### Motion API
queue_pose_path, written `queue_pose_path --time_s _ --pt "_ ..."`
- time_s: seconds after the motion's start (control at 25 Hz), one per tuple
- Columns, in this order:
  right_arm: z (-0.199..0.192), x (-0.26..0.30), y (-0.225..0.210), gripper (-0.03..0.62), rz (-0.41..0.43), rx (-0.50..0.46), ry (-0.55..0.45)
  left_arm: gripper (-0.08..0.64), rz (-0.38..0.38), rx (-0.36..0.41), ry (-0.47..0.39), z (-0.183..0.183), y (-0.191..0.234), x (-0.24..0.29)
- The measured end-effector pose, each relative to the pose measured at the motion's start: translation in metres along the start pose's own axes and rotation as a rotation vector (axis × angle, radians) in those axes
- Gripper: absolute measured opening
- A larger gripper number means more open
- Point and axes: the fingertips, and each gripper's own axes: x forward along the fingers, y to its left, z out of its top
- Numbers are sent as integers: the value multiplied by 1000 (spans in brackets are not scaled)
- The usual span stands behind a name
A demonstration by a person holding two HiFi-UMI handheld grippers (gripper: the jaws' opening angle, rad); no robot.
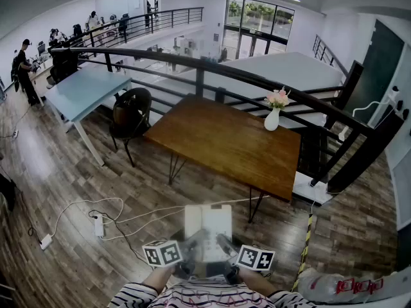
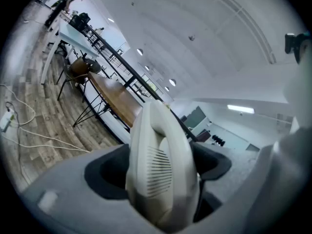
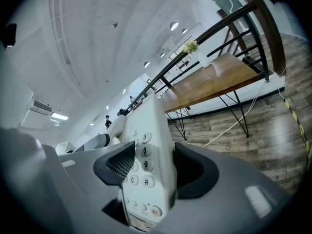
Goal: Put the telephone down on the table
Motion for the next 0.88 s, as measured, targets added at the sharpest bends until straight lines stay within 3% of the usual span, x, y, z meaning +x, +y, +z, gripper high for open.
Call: queue_pose_path --time_s 0.36,0.64,0.88 --pt "-22 -13 22 255 8 -34 6 397 -9 -3 -30 -8 -7 -34" --pt "-9 -2 16 255 9 -34 21 397 0 -19 -36 0 -1 -20" --pt "29 29 5 255 31 -44 53 397 29 -30 -49 27 12 14"
